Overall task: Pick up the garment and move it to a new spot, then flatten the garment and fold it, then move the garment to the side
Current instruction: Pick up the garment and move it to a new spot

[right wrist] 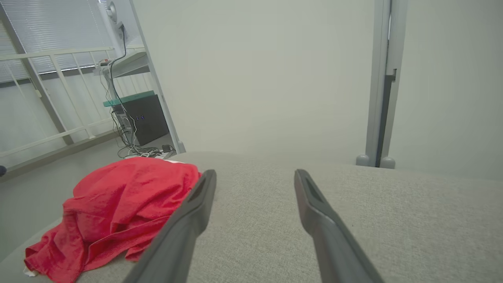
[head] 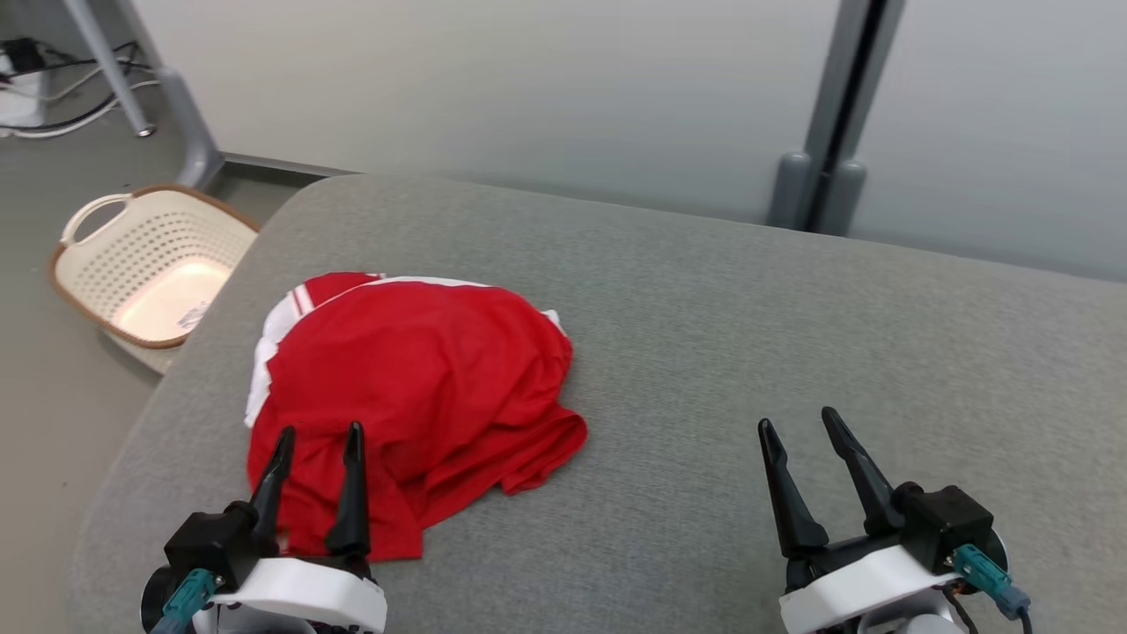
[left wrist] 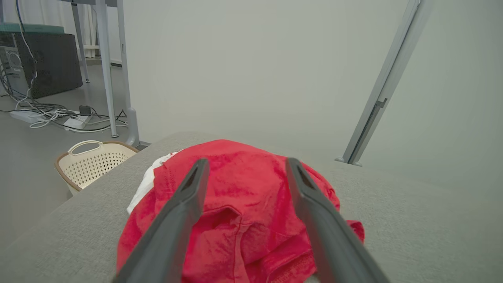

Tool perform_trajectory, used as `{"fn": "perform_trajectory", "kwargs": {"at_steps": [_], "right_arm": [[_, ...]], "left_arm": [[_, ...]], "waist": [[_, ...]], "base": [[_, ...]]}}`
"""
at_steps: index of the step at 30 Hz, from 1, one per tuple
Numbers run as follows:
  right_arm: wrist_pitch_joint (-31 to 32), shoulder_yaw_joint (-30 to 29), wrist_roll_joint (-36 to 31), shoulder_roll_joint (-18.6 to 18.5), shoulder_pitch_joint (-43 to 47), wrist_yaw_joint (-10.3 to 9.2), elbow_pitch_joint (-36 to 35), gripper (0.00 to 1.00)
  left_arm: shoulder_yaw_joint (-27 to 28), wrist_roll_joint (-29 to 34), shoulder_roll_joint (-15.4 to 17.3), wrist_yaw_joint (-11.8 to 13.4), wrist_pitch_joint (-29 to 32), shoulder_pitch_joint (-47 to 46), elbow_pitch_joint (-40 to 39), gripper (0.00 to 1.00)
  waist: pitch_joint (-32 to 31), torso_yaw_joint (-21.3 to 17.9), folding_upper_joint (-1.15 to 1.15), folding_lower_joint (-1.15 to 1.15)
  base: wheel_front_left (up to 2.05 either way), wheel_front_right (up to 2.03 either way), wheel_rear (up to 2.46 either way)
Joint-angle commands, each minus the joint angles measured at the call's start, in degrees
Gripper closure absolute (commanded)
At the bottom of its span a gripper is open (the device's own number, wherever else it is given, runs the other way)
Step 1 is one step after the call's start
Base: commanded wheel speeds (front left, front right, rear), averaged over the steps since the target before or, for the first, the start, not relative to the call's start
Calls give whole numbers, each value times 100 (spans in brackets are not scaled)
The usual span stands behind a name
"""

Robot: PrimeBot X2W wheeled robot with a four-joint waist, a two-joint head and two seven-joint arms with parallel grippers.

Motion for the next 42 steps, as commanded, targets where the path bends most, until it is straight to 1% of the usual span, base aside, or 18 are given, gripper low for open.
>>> {"fn": "perform_trajectory", "kwargs": {"at_steps": [1, 6, 12, 20, 24, 29, 31, 33, 36, 38, 40, 42], "right_arm": [[-35, 37, 41, -11, 10, 0, 3, 0], [-34, 175, 100, -12, 2, 0, 24, 0], [-35, 243, 152, -12, -14, 0, 52, 0], [-35, 294, 186, -13, -9, 0, 103, 0], [-34, 308, 141, -13, -65, 0, 123, 0], [-34, 273, 13, -15, -145, 0, 120, 0], [-34, 193, -69, -15, -195, 0, 115, 0], [-34, 130, -148, -13, -275, 0, 103, 0], [-34, 25, -304, -13, -365, 0, 102, 0], [-34, -84, -403, -16, -436, 0, 73, 0], [-34, -193, -471, -14, -518, 0, 30, 0], [-35, -278, -506, -13, -568, 0, -15, 0]], "left_arm": [[30, 42, 19, -17, -2, 37, -26, 0], [74, 56, 18, -45, -2, 79, -19, 0], [117, 86, 19, -45, -2, 97, -27, 0], [301, 115, 20, -78, -2, 138, -7, 0], [355, 292, 20, -162, -2, 92, 20, 0], [503, 347, 38, -262, -2, -80, -2, 0], [574, 502, 167, -252, -1, -150, 114, 0], [585, 578, 275, -294, -2, -334, 267, 0], [529, 598, 556, -377, 147, -729, 599, 0], [476, 445, 730, -458, 468, -1031, 794, 0], [388, 336, 1007, -510, 892, -1362, 966, 0], [271, 105, 1216, -549, 1347, -1674, 1087, 0]], "waist": [[-26, 257, 0, 0], [-20, 492, 0, 0], [-17, 578, 0, 0], [-47, 494, 0, 0], [18, 393, 0, 0], [191, 266, 0, 0], [305, 185, 0, 0], [454, 88, 0, 0], [704, -43, 0, 0], [888, -114, 0, 0], [1065, -190, 0, 0], [1238, -263, 0, 0]], "base": [[0, 0, 0], [0, 0, 0], [0, 0, 0], [0, 0, 0], [0, 0, 0], [0, 0, 0], [0, 0, 0], [0, 0, 0], [0, 0, 0], [0, 0, 0], [0, 0, 0], [0, 0, 0]]}}
